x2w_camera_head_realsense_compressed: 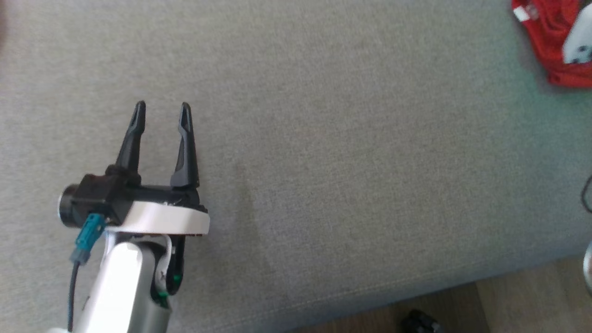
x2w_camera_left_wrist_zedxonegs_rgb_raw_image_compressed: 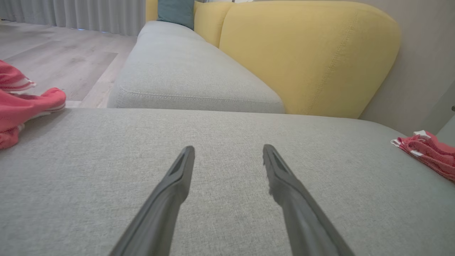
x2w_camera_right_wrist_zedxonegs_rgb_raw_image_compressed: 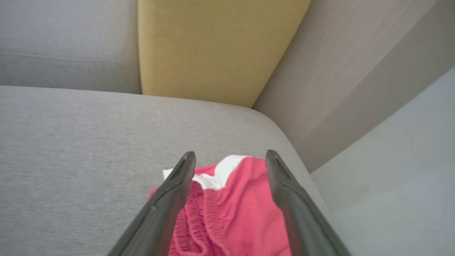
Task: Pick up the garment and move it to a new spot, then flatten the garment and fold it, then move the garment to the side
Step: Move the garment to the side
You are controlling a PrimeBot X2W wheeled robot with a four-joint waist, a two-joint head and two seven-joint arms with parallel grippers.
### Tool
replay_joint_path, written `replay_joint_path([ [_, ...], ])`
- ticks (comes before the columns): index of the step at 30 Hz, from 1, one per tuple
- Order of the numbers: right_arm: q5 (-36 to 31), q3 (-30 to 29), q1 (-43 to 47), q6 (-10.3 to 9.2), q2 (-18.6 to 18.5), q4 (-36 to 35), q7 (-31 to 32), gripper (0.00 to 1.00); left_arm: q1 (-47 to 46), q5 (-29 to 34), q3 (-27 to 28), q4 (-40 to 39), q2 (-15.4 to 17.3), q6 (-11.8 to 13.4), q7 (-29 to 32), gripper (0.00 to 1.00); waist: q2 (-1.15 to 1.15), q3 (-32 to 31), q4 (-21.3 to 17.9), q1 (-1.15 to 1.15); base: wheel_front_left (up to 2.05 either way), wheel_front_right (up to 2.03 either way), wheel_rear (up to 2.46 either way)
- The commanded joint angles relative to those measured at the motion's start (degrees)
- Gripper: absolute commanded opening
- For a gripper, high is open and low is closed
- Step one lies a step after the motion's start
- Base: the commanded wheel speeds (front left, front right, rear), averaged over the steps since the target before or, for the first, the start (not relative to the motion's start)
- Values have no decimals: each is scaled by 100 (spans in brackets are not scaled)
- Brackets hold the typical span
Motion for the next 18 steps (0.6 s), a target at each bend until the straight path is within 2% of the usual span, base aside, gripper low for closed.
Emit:
replay_joint_path([
  [1,84,117,74,-5,15,-130,-113,100,-12,-32,215,-132,3,40,-63,100,0,-220,103,0,0,0,0],
  [11,1215,1119,774,-5,582,145,-1044,100,507,-283,518,204,-171,129,-69,100,0,-1381,569,0,0,0,0],
  [18,2124,1820,1874,-5,1022,-381,-1515,100,1089,-354,700,341,-247,176,-69,100,0,-2146,812,0,0,0,0],
])
